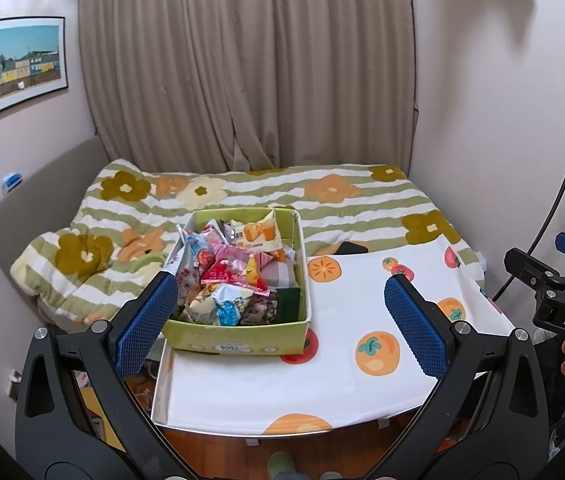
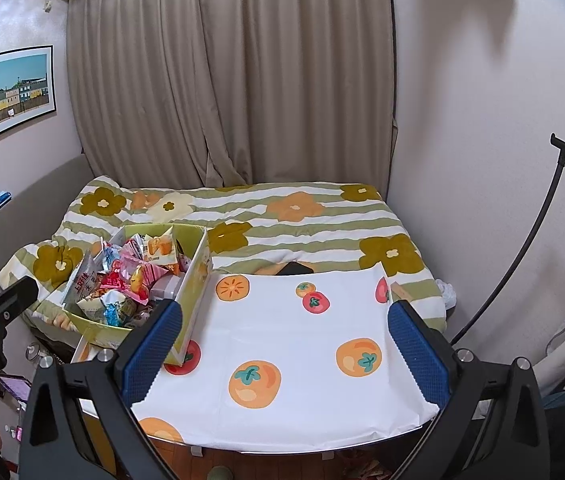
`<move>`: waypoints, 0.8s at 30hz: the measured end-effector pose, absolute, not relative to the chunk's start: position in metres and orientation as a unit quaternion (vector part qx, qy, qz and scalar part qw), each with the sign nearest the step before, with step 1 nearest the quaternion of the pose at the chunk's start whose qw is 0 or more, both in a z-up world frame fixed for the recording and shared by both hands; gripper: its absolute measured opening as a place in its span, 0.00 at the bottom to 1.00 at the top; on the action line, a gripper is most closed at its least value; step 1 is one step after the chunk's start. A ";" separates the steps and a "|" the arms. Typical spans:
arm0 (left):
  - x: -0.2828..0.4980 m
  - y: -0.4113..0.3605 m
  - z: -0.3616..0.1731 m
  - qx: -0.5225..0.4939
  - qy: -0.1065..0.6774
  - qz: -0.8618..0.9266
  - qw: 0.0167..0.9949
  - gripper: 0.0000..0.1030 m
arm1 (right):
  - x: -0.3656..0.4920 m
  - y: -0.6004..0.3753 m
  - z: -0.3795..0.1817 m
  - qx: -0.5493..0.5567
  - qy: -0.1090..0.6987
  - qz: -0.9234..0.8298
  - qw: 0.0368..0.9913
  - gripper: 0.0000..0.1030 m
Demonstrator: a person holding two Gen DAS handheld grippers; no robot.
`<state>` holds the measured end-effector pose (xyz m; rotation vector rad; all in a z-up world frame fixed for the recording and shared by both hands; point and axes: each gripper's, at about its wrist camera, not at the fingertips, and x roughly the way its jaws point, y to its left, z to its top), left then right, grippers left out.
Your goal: Organize snacks
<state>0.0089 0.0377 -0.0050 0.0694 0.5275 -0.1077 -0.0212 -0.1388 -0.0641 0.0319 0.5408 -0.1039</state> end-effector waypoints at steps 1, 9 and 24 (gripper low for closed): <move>0.010 0.038 -0.005 0.034 0.261 -0.052 0.963 1.00 | -0.021 -0.138 -0.065 0.016 0.267 -0.051 0.962 0.99; 0.011 0.039 -0.006 0.032 0.262 -0.050 0.963 1.00 | -0.022 -0.137 -0.066 0.015 0.269 -0.051 0.962 0.99; 0.011 0.040 -0.007 0.033 0.262 -0.050 0.963 1.00 | -0.022 -0.136 -0.068 0.016 0.268 -0.053 0.962 0.99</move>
